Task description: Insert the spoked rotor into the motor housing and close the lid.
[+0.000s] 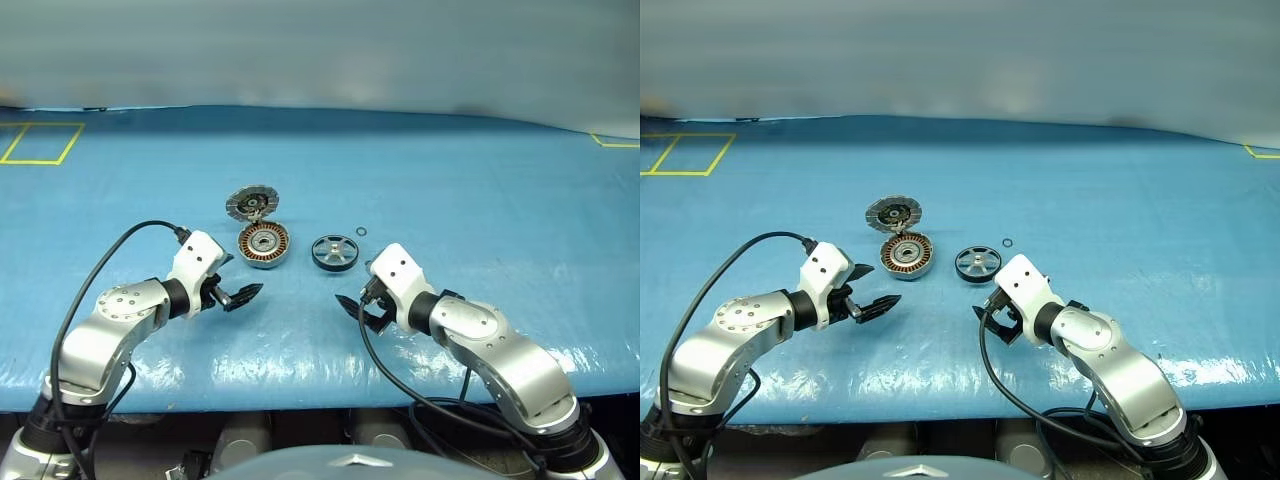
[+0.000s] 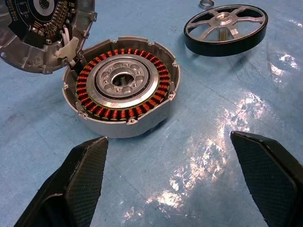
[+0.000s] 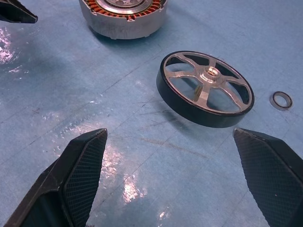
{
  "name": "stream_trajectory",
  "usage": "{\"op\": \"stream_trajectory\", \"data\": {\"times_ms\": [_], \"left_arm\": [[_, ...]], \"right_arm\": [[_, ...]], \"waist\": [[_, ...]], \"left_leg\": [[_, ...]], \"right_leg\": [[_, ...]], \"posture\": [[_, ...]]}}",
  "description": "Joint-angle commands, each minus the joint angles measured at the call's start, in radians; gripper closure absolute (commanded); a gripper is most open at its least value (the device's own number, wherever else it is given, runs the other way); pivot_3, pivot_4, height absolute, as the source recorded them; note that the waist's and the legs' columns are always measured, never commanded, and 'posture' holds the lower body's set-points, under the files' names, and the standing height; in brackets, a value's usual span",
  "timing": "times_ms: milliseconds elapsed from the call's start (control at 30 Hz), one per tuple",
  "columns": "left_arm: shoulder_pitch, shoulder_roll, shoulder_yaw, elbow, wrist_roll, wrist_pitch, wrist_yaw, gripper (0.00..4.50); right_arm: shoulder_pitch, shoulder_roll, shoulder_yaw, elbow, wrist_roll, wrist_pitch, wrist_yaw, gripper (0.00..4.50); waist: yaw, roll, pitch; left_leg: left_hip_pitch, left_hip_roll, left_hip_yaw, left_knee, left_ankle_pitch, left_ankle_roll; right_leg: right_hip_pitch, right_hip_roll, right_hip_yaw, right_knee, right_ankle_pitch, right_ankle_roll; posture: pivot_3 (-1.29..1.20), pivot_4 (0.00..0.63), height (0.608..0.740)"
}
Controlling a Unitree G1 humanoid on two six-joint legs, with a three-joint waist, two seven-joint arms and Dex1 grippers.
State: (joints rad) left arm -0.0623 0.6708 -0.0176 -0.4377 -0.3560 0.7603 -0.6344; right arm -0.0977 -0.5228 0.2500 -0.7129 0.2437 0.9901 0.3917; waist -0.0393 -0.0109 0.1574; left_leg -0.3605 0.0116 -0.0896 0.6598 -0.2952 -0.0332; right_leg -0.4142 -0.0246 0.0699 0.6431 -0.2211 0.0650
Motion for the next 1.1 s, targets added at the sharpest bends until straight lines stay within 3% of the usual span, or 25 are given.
{"op": "stream_trajectory", "data": {"times_ms": [33,1100], "left_arm": [[-0.003,0.006,0.003,-0.008,0.003,0.0,-0.002,0.0],[-0.048,-0.01,0.003,0.02,0.005,-0.024,0.01,0.0]], "right_arm": [[-0.012,0.006,-0.014,-0.025,0.003,-0.028,0.002,0.02],[-0.006,0.047,-0.021,0.007,-0.046,-0.078,-0.044,0.02]], "waist": [[0.0,0.0,0.0],[0.001,0.0,0.0]], "left_leg": [[0.0,0.0,0.0,0.0,0.0,0.0],[0.0,0.0,0.0,0.0,0.0,0.0]], "right_leg": [[0.0,0.0,0.0,0.0,0.0,0.0],[0.0,0.0,0.0,0.0,0.0,-0.001]], "posture": [[0.0,0.15,0.74],[0.0,0.15,0.74]]}}
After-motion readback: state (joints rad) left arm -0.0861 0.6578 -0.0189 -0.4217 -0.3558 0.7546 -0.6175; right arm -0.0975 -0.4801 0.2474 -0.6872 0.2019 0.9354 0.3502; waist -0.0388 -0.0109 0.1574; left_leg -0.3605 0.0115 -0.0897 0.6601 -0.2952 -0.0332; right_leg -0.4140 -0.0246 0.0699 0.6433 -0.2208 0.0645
